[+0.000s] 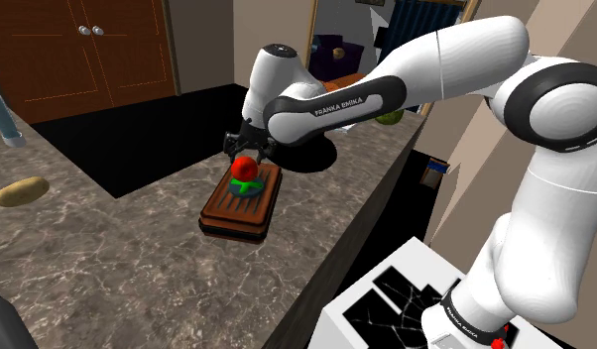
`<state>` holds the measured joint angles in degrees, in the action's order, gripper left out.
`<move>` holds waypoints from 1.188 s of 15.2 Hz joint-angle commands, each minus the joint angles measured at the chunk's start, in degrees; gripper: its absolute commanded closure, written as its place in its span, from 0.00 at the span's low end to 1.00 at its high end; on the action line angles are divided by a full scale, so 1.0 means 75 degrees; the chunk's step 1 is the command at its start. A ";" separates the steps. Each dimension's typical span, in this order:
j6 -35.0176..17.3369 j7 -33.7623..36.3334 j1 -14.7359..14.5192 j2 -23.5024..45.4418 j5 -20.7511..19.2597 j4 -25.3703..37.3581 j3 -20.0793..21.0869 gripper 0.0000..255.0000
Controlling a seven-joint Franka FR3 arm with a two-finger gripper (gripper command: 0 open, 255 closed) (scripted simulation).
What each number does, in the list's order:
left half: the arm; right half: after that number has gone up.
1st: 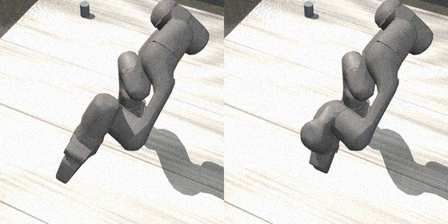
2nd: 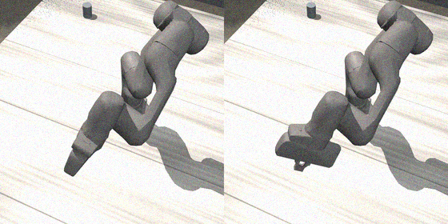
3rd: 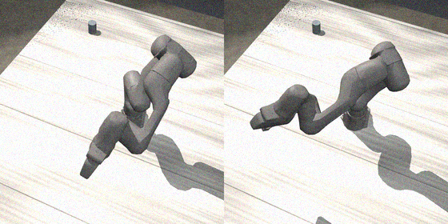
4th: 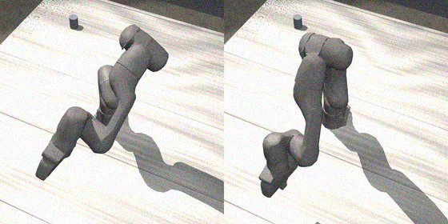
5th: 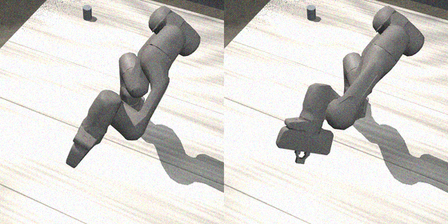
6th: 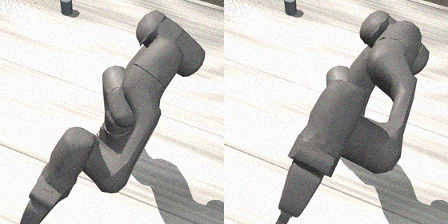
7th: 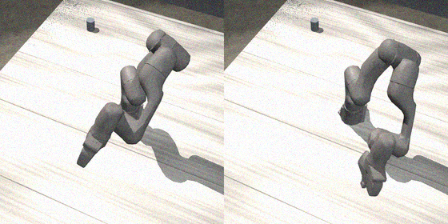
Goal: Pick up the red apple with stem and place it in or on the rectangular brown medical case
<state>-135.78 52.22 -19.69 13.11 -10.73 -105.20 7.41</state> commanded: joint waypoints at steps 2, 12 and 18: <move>-0.0015 0.0004 0.0000 0.0010 -0.0004 -0.0018 -0.0002 1.00; 0.0167 -0.0026 0.0001 -0.0165 0.0044 -0.0009 0.0018 0.00; 0.0695 -0.0106 -0.0004 -0.0617 0.0170 0.0073 0.0065 0.00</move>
<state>-130.71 51.46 -19.72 8.61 -9.49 -104.64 7.89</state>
